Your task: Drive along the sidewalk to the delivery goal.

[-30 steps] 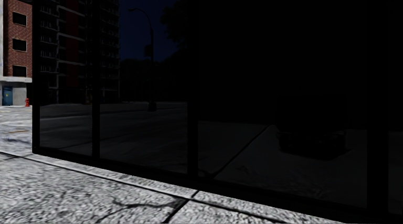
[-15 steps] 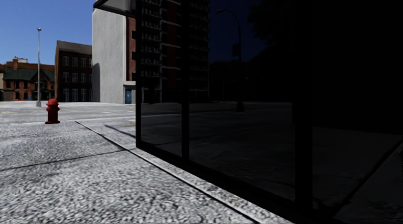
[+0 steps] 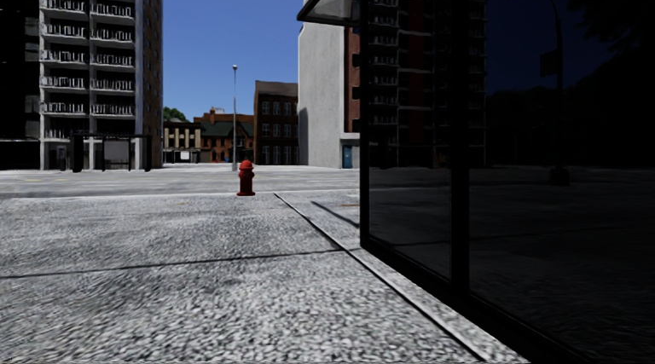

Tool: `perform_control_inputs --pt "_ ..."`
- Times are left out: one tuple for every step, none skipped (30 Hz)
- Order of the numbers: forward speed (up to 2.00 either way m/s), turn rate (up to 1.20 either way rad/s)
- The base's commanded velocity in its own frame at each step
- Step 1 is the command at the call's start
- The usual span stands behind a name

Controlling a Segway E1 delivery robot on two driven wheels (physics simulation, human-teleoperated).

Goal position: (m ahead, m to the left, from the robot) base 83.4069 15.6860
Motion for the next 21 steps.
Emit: perform_control_inputs --pt "0.83 0.90" --pt "0.83 0.90" --pt "0.83 0.90" --pt "0.83 0.90" --pt "0.83 0.90" --pt "0.83 0.90" --pt "0.83 0.90" --pt "0.83 0.90" --pt "0.83 0.90" --pt "0.83 0.85" --pt "0.84 0.00" --pt "0.84 0.00" --pt "0.84 0.00" --pt "0.84 0.00" --pt "0.84 0.00" --pt "0.84 0.00" --pt "0.84 0.00" --pt "0.84 0.00" --pt "0.84 0.00" --pt "0.84 0.00" --pt "0.85 0.00"
